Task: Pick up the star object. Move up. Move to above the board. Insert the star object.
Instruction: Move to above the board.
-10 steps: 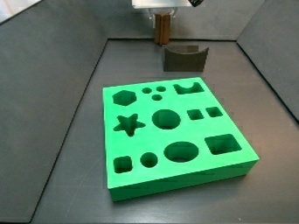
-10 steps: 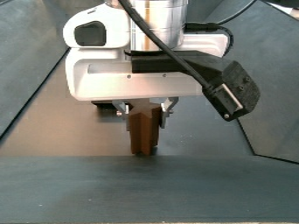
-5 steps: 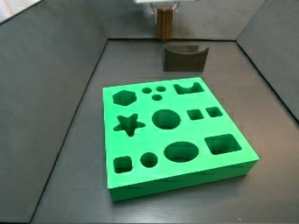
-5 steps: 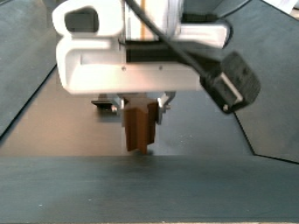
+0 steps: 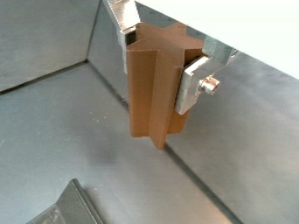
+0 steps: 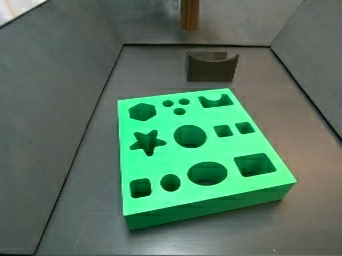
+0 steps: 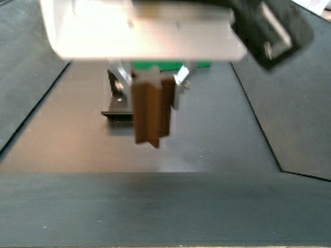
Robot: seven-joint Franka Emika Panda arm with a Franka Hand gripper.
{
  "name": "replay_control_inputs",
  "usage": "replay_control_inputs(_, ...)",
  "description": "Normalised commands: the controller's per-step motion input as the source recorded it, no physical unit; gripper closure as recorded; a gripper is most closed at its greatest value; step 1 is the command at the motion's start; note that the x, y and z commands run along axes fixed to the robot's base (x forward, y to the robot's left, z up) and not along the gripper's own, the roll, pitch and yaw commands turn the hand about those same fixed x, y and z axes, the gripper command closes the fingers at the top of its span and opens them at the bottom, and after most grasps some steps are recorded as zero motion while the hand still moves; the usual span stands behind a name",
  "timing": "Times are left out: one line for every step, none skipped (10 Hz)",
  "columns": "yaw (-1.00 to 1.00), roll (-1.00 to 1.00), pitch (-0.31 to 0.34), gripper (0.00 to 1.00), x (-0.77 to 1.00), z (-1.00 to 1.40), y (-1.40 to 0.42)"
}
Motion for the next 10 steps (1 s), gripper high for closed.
replay_control_inputs(-0.15,0.19,0.095,1.0,0.21,1.0,-0.02)
replay_control_inputs(-0.1,0.15,0.119,1.0,0.2,1.0,-0.02)
replay_control_inputs(-0.04,0.11,0.147,1.0,0.2,1.0,-0.01)
replay_control_inputs(-0.01,0.08,0.147,1.0,0.19,1.0,-0.02)
replay_control_inputs(0.01,0.07,0.134,1.0,0.18,1.0,-0.02)
replay_control_inputs(0.02,0.06,0.127,1.0,0.18,1.0,-0.02)
replay_control_inputs(0.02,0.06,0.115,1.0,0.17,1.0,-0.02)
replay_control_inputs(0.02,0.06,0.114,1.0,0.16,1.0,-0.02)
replay_control_inputs(0.02,0.05,0.113,1.0,0.15,1.0,-0.02)
replay_control_inputs(0.03,0.05,0.111,1.0,0.15,1.0,-0.01)
